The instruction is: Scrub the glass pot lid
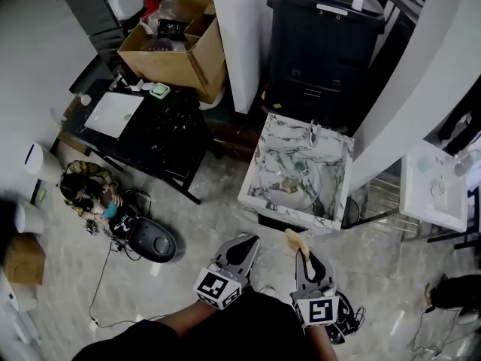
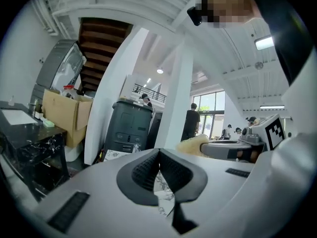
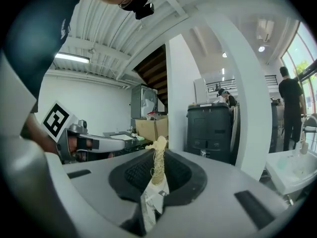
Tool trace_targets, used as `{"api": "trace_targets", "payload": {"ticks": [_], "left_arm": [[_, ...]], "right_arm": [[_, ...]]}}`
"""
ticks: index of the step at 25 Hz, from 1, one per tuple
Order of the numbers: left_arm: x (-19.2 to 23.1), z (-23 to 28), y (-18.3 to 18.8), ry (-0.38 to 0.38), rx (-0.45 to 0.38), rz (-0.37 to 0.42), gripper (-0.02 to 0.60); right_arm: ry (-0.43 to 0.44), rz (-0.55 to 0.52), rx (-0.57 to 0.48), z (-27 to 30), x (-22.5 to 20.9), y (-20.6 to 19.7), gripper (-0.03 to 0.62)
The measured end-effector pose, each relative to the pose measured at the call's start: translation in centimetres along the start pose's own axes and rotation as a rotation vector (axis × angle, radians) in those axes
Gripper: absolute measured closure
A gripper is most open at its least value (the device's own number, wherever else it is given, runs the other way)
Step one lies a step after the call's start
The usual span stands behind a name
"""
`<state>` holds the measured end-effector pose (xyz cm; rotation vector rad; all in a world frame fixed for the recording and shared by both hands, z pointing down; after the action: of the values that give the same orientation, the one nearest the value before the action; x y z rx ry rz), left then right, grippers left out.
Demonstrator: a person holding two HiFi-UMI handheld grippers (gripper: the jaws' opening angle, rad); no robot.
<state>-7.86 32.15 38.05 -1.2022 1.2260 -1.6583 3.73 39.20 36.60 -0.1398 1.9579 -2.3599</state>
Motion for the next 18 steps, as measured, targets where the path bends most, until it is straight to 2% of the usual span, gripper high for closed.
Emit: {"api": "trace_targets", "payload": {"ticks": [2,6,11,14,18], "left_arm": [[2.6,1.1,0.4,-0.009,-0.001,-0.017,0.566],[7.5,2.6,2.2,-0.028,-0.009,-0.024,0.566],[13.0,4.2,2.7,-0.072,-0.001,0.004,0.565],[16.0,4.9,2.7,-0.087,0.011,0.006,0.566],[19.1,6.1,2.4,-0.096,0.019,-0.044,0.565]], "right_arm": [[0.01,-0.002,0.016,3.0,0.1,0.0,0.533],[0.004,-0.071,0.057,9.1,0.6,1.2,0.533],[0.007,-0.088,0.112,14.8,0.9,1.3,0.533],[0.001,-0.058,0.172,17.6,1.4,-0.6,0.533],[-0.034,0.035,0.202,20.1,1.9,-2.2,0.533]]}}
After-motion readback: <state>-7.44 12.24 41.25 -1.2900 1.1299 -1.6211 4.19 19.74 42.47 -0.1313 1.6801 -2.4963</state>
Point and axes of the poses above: the fingertips, and each gripper's own axes: z forward along the fingers, x to its left, y out of its top, the point moved 2 cm from there along -z, backward along the fingers, and after that the axes turned 13 degrees about -y, right-handed, at the moved point
